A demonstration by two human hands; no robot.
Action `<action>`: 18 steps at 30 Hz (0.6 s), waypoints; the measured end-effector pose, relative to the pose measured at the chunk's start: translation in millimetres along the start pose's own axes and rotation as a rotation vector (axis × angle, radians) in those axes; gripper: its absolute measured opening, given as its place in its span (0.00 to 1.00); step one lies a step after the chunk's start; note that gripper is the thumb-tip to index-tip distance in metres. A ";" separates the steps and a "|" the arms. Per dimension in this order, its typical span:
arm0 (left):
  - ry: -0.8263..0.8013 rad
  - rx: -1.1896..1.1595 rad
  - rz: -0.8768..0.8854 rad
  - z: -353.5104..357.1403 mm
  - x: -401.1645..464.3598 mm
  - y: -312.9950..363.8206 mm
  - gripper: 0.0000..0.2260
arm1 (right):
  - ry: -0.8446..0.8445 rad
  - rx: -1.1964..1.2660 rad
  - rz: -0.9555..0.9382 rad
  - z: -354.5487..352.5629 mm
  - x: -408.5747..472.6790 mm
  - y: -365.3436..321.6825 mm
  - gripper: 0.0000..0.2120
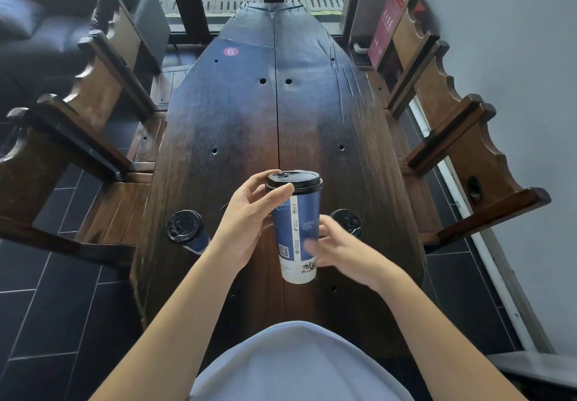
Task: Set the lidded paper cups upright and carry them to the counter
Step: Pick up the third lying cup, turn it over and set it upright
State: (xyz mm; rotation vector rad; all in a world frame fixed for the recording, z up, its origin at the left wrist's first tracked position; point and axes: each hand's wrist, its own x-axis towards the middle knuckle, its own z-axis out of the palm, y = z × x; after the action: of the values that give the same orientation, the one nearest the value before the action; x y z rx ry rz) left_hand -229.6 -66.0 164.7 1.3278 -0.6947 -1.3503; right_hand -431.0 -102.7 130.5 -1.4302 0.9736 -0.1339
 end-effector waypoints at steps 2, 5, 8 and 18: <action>0.001 0.012 -0.008 -0.2 -0.5 -1.6 0.25 | 0.084 0.059 -0.035 -16.1 0.7 -9.1 0.48; 0.009 0.025 -0.012 0.3 -0.4 -3.0 0.25 | 0.167 0.041 -0.110 -34.0 -1.4 -28.7 0.49; 0.007 0.038 -0.009 0.5 0.5 -3.5 0.26 | 0.172 0.012 -0.140 -41.4 -3.3 -43.3 0.34; -0.006 0.082 0.004 -6.2 10.5 -6.3 0.36 | 0.229 -0.050 -0.140 -35.3 11.3 -55.0 0.29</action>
State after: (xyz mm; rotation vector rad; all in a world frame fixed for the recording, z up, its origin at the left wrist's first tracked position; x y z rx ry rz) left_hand -223.5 -72.4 154.2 1.3872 -0.7639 -1.3355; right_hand -420.7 -147.6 178.1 -1.5527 1.0680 -0.3862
